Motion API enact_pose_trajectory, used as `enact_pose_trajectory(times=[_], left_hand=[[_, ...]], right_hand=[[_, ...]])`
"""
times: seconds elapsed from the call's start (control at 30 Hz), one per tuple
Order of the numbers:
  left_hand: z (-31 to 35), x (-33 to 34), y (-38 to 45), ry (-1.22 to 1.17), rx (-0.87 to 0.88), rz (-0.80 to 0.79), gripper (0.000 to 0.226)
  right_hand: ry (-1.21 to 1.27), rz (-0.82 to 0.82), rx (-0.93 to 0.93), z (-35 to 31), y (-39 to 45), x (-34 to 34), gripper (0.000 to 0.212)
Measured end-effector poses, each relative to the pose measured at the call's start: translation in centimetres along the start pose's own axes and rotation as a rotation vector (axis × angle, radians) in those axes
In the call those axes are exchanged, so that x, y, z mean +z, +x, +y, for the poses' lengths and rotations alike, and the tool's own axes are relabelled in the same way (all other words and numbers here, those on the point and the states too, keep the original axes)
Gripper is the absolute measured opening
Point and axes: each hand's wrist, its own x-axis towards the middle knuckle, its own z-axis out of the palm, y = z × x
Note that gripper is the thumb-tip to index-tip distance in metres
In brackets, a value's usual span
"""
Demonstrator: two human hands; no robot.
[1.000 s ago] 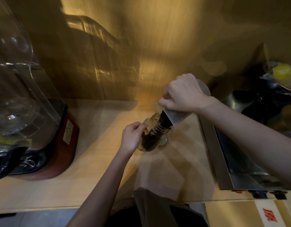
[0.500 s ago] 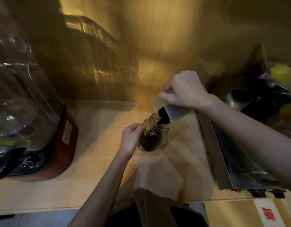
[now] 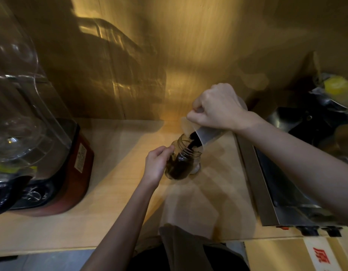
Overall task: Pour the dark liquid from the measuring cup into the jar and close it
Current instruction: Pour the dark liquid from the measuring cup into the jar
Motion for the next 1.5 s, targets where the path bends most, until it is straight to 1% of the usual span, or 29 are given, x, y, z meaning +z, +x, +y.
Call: enact_pose_trajectory(times=[0.07, 0.3, 0.53, 0.7, 0.9, 1.1, 1.2, 1.4, 1.5], left_hand=[[0.0, 0.0, 0.0, -0.003, 0.001, -0.006, 0.035], [0.1, 0.0, 0.0, -0.023, -0.008, -0.007, 0.033], [0.2, 0.0, 0.0, -0.029, 0.002, 0.000, 0.030], [0.1, 0.0, 0.1, -0.036, 0.001, 0.004, 0.033], [-0.4, 0.0, 0.2, -0.057, -0.003, -0.005, 0.025], [-0.3, -0.2, 0.2, -0.082, 0.011, -0.010, 0.033], [-0.2, -0.2, 0.2, -0.083, 0.019, -0.008, 0.032], [-0.4, -0.2, 0.2, -0.092, 0.001, -0.002, 0.029], [-0.5, -0.1, 0.3, -0.085, -0.009, -0.011, 0.028]], right_hand=[[-0.005, 0.018, -0.012, -0.1, 0.1, -0.1, 0.031], [-0.032, -0.008, -0.038, -0.3, 0.4, -0.1, 0.032], [-0.049, 0.014, -0.074, -0.7, 0.6, -0.1, 0.032], [-0.047, 0.009, -0.041, -0.8, 0.6, 0.0, 0.032], [-0.062, 0.022, -0.041, -1.4, 0.8, -0.1, 0.034], [-0.094, 0.011, -0.078, -1.5, 1.0, -0.1, 0.035], [-0.089, -0.003, -0.104, -1.7, 1.0, -0.2, 0.032], [-0.076, -0.001, -0.091, -1.9, 1.0, -0.2, 0.036], [-0.082, -0.002, -0.107, -1.8, 0.8, -0.1, 0.033]])
